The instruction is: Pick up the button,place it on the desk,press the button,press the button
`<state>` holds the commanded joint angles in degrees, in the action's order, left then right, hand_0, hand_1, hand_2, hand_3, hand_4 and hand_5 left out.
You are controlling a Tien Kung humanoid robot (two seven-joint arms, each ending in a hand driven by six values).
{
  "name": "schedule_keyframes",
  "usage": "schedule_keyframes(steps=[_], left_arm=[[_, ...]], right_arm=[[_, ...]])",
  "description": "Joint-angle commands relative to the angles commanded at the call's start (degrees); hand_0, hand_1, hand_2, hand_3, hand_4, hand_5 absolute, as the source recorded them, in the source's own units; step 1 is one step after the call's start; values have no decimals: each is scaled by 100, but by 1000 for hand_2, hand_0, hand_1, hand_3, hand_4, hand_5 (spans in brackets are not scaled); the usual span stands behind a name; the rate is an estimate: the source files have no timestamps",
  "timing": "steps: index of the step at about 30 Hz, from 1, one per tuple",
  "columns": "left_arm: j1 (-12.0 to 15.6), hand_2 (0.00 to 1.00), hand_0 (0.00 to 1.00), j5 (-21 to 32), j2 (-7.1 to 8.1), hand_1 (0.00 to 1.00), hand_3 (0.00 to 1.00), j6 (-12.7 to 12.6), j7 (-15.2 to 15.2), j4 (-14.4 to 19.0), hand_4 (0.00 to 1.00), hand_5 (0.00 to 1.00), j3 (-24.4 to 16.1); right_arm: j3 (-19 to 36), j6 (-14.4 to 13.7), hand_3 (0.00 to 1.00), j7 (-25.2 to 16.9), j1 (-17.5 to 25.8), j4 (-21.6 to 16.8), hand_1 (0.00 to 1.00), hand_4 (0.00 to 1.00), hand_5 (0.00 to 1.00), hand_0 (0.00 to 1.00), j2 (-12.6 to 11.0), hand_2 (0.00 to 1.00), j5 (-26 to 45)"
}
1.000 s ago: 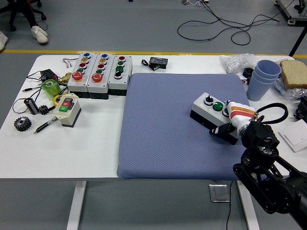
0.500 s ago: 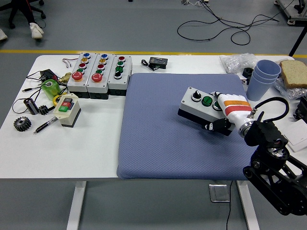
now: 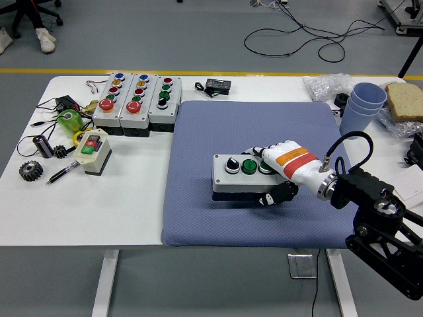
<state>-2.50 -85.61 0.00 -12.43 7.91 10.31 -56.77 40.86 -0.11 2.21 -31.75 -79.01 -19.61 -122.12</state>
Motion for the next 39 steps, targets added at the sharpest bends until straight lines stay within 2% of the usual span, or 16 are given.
schedule_keyframes(steps=[8, 9, 14, 15, 17, 20, 21, 26, 27, 32, 33, 38, 39], left_arm=[[7, 673, 597, -13, 0, 633, 545, 3, 5, 0, 360, 698, -1], [8, 673, 597, -15, 0, 632, 544, 4, 6, 0, 361, 698, 2], [16, 673, 597, -44, 0, 632, 544, 8, 11, 0, 361, 698, -10], [17, 673, 597, -48, 0, 632, 544, 10, 11, 0, 361, 698, -11], [18, 673, 597, -73, 0, 632, 544, 13, 17, 0, 361, 698, -26], [21, 673, 597, -83, 0, 632, 544, 15, 19, 0, 361, 698, -22], [22, 673, 597, -82, 0, 631, 545, 16, 18, 0, 361, 698, -21], [27, 673, 597, -108, 0, 631, 545, 22, 21, 0, 361, 698, -32], [32, 673, 596, -117, 0, 632, 543, 23, 21, 0, 361, 700, -40], [45, 673, 596, -146, 0, 632, 543, 30, 24, 0, 361, 700, -49], [48, 673, 596, -145, 0, 632, 543, 30, 24, 0, 361, 700, -48], [56, 673, 596, -152, 0, 632, 543, 32, 22, 0, 361, 700, -50], [58, 673, 596, -145, 0, 632, 545, 31, 20, 0, 361, 701, -47]], right_arm=[[-45, 151, 434, 238, 26, 139, 2, 548, 2, 34, 101, 287, -292], [-34, 150, 463, 287, 38, 157, 10, 634, 6, 57, 113, 328, -320], [27, 350, 463, 416, 81, 211, 10, 634, 6, 57, 136, 328, -467], [31, 407, 489, 422, 84, 214, 83, 767, 144, 130, 134, 368, -490], [46, 573, 489, 447, 88, 225, 83, 767, 144, 130, 136, 368, -578], [67, 632, 489, 445, 104, 227, 83, 767, 144, 130, 136, 368, -647], [73, 658, 739, 456, 112, 224, 286, 893, 221, 402, 136, 570, -652], [120, 660, 739, 509, 151, 181, 286, 893, 221, 402, 144, 570, -665], [150, 652, 821, 548, 170, 154, 333, 932, 247, 479, 149, 652, -629], [225, 687, 821, 588, 234, 116, 333, 932, 247, 479, 153, 652, -579], [235, 688, 899, 587, 245, 113, 453, 957, 255, 621, 153, 734, -568], [266, 642, 899, 526, 284, 102, 453, 957, 255, 621, 153, 734, -496], [268, 636, 998, 512, 288, 96, 651, 979, 264, 842, 153, 850, -483]])
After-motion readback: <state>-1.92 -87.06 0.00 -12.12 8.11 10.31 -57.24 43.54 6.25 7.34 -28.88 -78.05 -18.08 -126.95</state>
